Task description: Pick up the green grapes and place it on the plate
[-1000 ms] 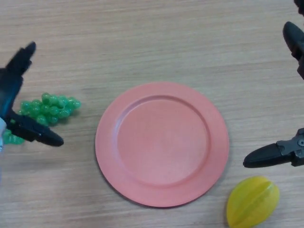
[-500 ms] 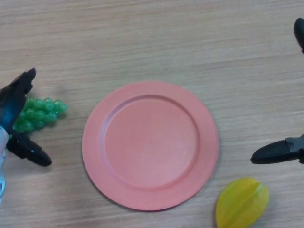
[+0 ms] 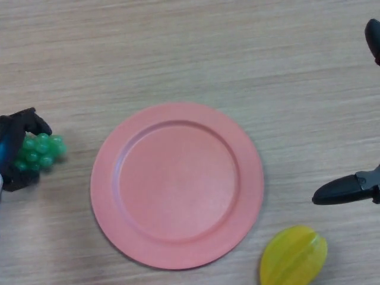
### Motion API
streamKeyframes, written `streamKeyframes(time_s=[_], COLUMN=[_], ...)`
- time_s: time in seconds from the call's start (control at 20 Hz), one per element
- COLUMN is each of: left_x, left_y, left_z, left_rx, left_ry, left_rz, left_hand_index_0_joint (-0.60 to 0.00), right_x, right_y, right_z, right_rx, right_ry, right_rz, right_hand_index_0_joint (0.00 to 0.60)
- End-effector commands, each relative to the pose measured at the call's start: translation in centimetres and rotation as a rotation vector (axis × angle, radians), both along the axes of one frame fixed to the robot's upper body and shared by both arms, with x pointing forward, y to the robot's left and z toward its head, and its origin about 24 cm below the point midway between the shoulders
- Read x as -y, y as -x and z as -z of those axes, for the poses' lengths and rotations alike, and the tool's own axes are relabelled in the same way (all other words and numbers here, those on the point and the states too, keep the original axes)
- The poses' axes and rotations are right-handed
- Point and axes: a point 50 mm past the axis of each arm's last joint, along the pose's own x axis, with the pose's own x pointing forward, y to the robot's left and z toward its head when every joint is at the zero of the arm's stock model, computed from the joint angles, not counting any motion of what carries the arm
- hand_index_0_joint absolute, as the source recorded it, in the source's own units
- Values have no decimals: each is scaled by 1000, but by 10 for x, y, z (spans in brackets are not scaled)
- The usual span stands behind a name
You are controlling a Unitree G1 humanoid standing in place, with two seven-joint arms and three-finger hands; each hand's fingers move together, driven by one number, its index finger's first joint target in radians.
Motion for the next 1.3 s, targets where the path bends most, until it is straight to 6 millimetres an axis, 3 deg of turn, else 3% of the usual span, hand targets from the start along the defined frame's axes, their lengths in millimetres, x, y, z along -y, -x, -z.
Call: streamKeyframes(time_s=[0.05, 0.1, 0.3, 0.55, 0.7, 0.9, 1.0, 1.1, 1.15, 1.3], left_x=[-15, -15, -20, 6, 41, 73, 82, 88, 88, 91], left_y=[4, 8, 26, 56, 73, 80, 81, 77, 77, 76], left_z=[-33, -45, -75, -110, -126, -129, -127, -127, -127, -124], left_rx=[98, 134, 164, 58, 98, 140, 209, 266, 265, 257], left_ry=[143, 396, 646, 760, 704, 735, 648, 737, 742, 758], left_rz=[-2, -27, -60, 88, 310, 437, 511, 529, 530, 533], left_hand_index_0_joint=[-600, -600, -600, -600, -600, -600, -600, -600, -550, -151], right_x=[6, 6, 6, 5, 4, 3, 3, 4, 4, 4], right_y=[14, 14, 16, 17, 17, 17, 17, 18, 18, 17], right_z=[-23, -23, -22, -22, -22, -22, -22, -21, -21, -21], right_rx=[188, 190, 190, 189, 187, 191, 194, 195, 195, 191], right_ry=[18, 16, 13, 13, 14, 14, 20, 21, 21, 19], right_rz=[39, 38, 42, 42, 40, 39, 42, 46, 46, 48], right_hand_index_0_joint=[0, 0, 0, 0, 0, 0, 0, 0, 0, 0])
